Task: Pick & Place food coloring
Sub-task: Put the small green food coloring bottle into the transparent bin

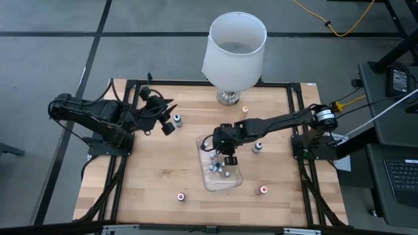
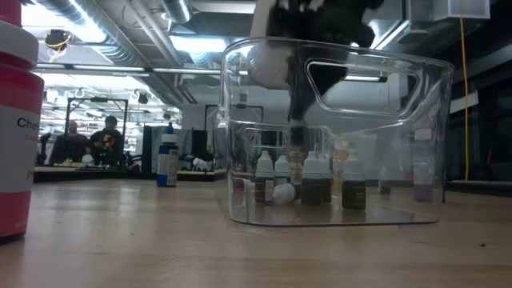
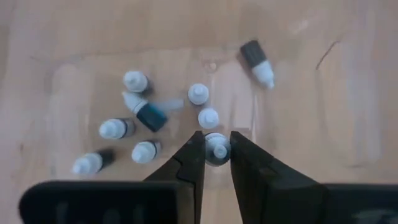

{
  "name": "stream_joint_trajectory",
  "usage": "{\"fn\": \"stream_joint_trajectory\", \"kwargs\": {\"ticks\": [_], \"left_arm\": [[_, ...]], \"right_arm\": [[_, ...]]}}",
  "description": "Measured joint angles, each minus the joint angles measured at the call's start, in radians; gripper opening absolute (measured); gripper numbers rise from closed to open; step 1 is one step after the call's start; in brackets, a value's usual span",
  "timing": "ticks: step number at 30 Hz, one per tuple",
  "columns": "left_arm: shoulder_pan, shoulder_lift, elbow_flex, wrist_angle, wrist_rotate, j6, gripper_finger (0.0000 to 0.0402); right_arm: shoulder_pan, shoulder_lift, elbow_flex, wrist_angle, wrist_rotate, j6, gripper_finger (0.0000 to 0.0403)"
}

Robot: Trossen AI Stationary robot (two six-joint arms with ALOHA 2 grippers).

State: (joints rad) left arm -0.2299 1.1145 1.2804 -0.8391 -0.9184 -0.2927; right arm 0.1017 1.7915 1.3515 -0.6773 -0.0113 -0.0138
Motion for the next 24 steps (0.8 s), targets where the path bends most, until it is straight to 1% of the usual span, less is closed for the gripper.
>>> {"fn": "stream_joint_trajectory", "kwargs": {"ticks": [2, 5, 8, 11, 14, 20, 24], "left_arm": [[-0.006, 0.000, 0.000, 0.000, -0.001, 0.000, 0.0100], [-0.013, 0.000, 0.000, 0.000, -0.002, 0.000, 0.0100], [-0.014, 0.000, 0.000, 0.000, -0.004, 0.000, 0.0100], [-0.013, 0.000, 0.000, 0.000, -0.004, 0.000, 0.0100], [-0.013, 0.000, 0.000, 0.002, -0.004, 0.000, 0.0100], [-0.013, 0.000, 0.000, 0.004, -0.004, -0.013, 0.0100], [-0.013, 0.000, 0.000, 0.005, -0.004, -0.019, 0.0100]], "right_arm": [[0.000, -0.003, -0.060, 0.045, 0.000, 0.042, 0.0065], [0.000, -0.004, -0.112, 0.107, 0.002, 0.073, 0.0061], [0.000, -0.005, -0.143, 0.165, 0.003, 0.090, 0.0064], [0.000, -0.005, -0.161, 0.183, 0.036, 0.089, 0.0067], [-0.001, -0.006, -0.196, 0.199, 0.042, 0.089, 0.0065], [-0.002, -0.008, -0.279, 0.322, 0.054, 0.103, 0.0068], [-0.002, -0.009, -0.283, 0.342, 0.051, 0.114, 0.0070]]}}
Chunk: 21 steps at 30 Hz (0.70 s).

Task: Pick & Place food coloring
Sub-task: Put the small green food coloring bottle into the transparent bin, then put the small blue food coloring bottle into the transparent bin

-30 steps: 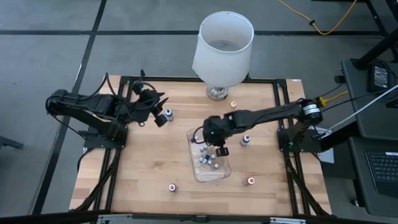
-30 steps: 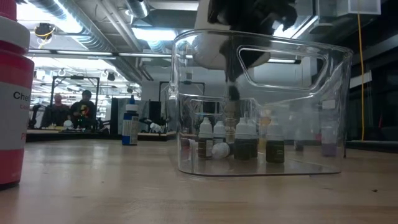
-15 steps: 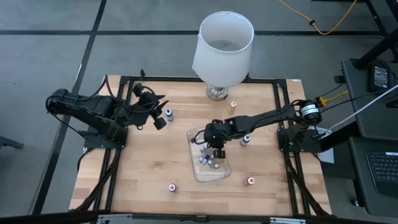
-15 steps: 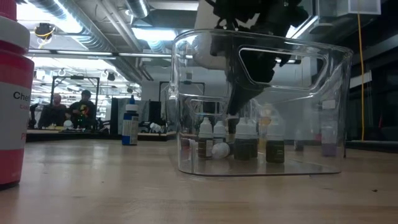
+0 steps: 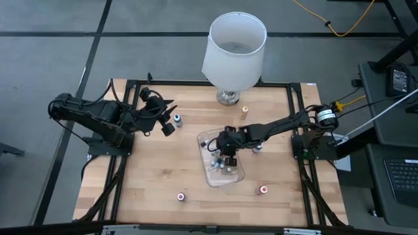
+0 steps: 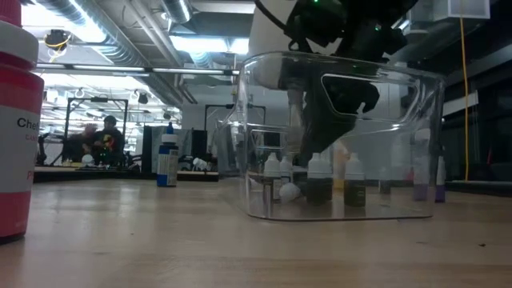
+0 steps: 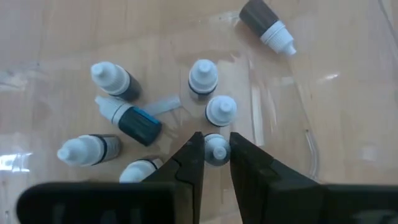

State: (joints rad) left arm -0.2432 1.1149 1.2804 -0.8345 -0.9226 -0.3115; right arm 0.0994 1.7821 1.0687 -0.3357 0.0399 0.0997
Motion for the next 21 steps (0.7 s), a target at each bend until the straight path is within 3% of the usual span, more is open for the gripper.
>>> {"fn": "stream_joint_trajectory", "kwargs": {"ticks": [6, 21], "left_arm": [[0.001, 0.000, 0.000, 0.000, 0.000, -0.014, 0.0100], [0.001, 0.000, 0.000, 0.000, 0.000, -0.043, 0.0100]], "right_arm": [[-0.005, 0.000, 0.000, 0.004, -0.003, 0.005, 0.0070], [-0.005, -0.024, -0.004, -0.008, -0.012, 0.049, 0.0117]]}}
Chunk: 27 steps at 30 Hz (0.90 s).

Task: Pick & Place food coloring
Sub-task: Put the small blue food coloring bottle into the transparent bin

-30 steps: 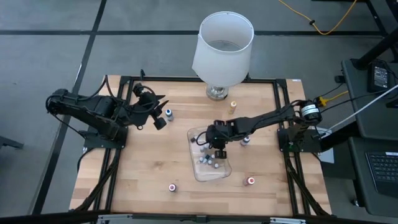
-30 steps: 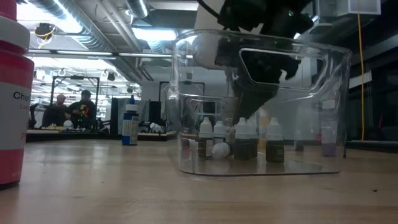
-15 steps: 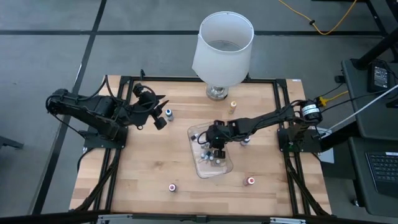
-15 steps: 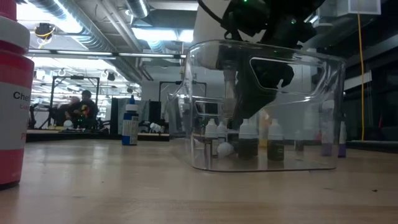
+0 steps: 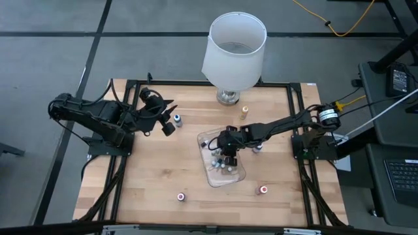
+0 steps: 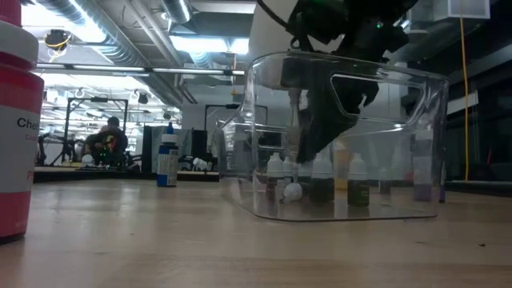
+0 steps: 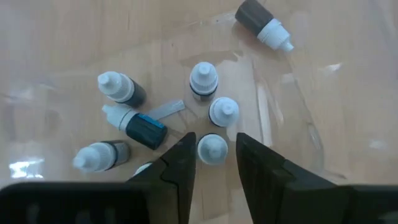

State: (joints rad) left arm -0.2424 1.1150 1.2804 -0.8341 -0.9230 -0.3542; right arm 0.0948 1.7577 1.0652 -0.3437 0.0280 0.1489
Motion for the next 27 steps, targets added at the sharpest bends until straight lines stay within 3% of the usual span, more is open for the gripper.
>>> {"fn": "stream_joint_trajectory", "kwargs": {"ticks": [3, 7, 14, 19, 23, 27], "left_arm": [[0.000, 0.000, 0.000, 0.000, 0.000, 0.000, 0.0100], [0.000, 0.000, 0.000, 0.000, 0.000, 0.000, 0.0100], [0.000, 0.000, 0.000, 0.000, -0.002, 0.000, 0.0100], [0.000, 0.000, 0.000, -0.001, -0.007, 0.000, 0.0100], [0.000, 0.000, 0.000, 0.000, -0.026, 0.000, 0.0100], [0.000, 0.000, 0.000, 0.000, -0.026, 0.000, 0.0100]], "right_arm": [[0.002, -0.060, 0.000, 0.001, 0.007, 0.014, 0.0116], [0.016, -0.179, 0.001, -0.063, 0.098, 0.034, 0.0111], [-0.001, -0.443, 0.003, -0.451, 0.267, 0.191, 0.0110], [-0.102, -0.542, -0.006, -0.698, 0.286, 0.288, 0.0111], [-0.170, -0.576, -0.035, -0.696, 0.285, 0.267, 0.0129], [-0.245, -0.577, -0.075, -0.695, 0.251, 0.272, 0.0172]]}}
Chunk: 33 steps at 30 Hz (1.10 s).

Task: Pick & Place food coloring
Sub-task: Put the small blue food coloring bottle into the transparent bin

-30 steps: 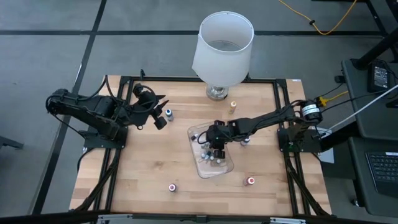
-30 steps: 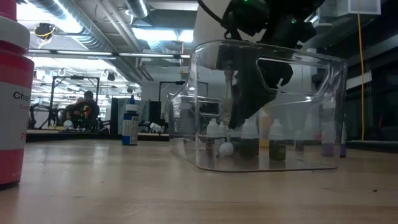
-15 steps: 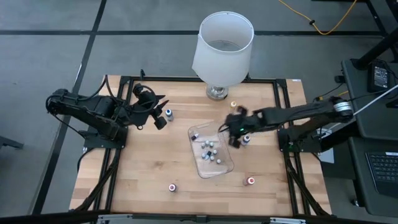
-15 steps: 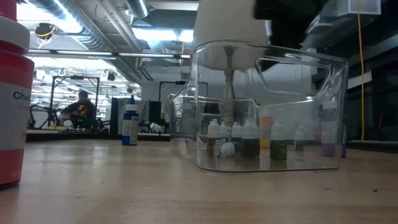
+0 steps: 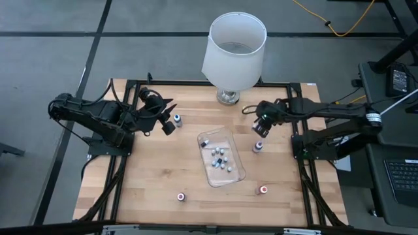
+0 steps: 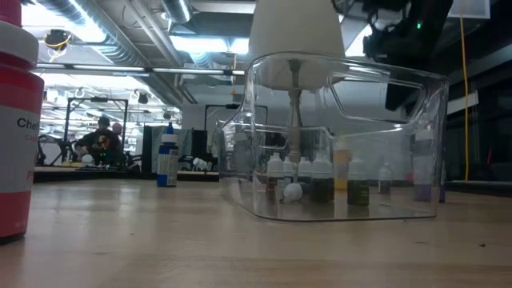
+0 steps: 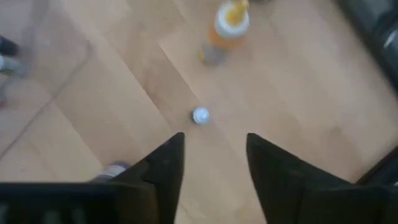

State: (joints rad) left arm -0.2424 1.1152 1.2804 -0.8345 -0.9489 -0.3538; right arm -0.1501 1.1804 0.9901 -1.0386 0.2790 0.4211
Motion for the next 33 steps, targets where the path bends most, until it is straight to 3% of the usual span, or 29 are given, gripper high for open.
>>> {"fn": "stream_joint_trajectory", "kwargs": {"ticks": [4, 10, 25, 33], "left_arm": [[0.000, 0.000, 0.000, 0.000, 0.000, -0.008, 0.0100], [0.005, 0.000, 0.000, 0.000, 0.000, -0.045, 0.0100], [0.005, 0.000, 0.000, 0.000, 0.000, -0.097, 0.0100], [0.005, 0.000, 0.000, 0.000, 0.000, -0.097, 0.0100]], "right_arm": [[-0.086, 0.014, -0.078, 0.053, -0.121, 0.015, 0.0226], [-0.187, 0.055, -0.177, 0.196, -0.182, -0.017, 0.0271], [-0.240, 0.313, -0.187, 0.315, -0.195, -0.116, 0.0274], [-0.240, 0.352, -0.187, 0.328, -0.195, -0.139, 0.0254]]}}
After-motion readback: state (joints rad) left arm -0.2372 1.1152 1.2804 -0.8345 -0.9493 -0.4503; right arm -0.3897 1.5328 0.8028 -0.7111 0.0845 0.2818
